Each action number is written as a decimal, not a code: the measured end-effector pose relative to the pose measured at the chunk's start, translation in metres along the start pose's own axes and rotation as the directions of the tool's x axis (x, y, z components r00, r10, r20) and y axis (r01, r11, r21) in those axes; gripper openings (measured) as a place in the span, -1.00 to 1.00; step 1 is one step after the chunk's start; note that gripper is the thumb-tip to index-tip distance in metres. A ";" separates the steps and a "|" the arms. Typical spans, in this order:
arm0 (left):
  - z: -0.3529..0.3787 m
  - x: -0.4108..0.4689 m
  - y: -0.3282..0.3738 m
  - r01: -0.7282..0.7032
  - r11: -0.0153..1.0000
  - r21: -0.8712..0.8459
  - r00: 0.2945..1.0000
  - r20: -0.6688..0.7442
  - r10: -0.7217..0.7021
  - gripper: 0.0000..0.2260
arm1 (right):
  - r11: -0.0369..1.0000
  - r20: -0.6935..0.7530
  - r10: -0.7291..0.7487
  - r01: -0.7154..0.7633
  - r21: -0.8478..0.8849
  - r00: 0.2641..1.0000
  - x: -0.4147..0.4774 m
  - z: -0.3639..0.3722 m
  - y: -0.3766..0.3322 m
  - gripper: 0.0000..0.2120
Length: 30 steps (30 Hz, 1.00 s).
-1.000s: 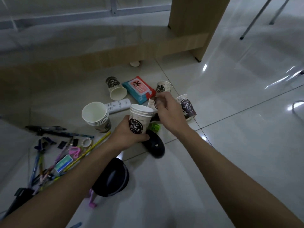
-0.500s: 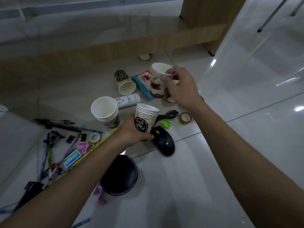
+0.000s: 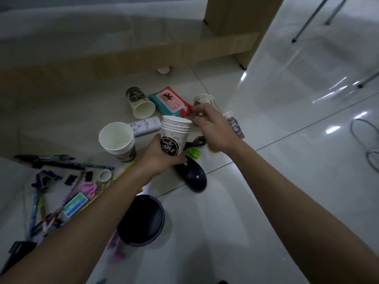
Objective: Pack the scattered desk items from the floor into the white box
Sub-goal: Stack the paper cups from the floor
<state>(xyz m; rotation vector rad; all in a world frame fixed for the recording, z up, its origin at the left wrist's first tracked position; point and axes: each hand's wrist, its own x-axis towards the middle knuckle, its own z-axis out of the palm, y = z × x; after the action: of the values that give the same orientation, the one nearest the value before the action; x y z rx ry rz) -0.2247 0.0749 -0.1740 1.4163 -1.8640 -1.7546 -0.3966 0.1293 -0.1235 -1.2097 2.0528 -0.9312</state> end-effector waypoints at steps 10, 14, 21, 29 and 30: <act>0.014 -0.007 0.004 -0.002 0.999 0.054 0.995 0.095 -0.003 -0.32 | 0.760 -0.282 0.182 -0.317 -0.568 0.942 0.016 -0.030 0.088 -0.64; 0.010 -0.011 0.001 0.021 0.995 0.103 0.999 0.041 -0.025 -0.27 | 0.978 -0.470 -0.103 0.002 -0.210 0.877 -0.011 -0.042 0.064 -0.69; 0.018 -0.009 -0.005 0.016 0.995 0.095 1.000 -0.005 -0.016 -0.19 | 0.939 -0.244 -0.084 0.159 0.305 0.966 -0.011 -0.017 0.007 -0.84; 0.007 -0.007 -0.002 -0.068 0.969 0.237 0.994 -0.066 0.086 -0.22 | 0.947 0.088 -0.320 0.319 0.029 0.943 -0.004 -0.008 0.020 -0.82; 0.006 -0.006 -0.001 -0.081 0.960 0.267 0.993 -0.065 0.102 -0.24 | 0.936 0.161 -0.346 0.353 -0.015 0.924 0.002 -0.008 0.020 -0.81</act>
<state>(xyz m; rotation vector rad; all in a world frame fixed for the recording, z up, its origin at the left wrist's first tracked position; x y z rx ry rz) -0.2251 0.0830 -0.1743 1.4363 -2.1465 -1.4284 -0.4132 0.1368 -0.1352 -1.6559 1.7733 -0.9190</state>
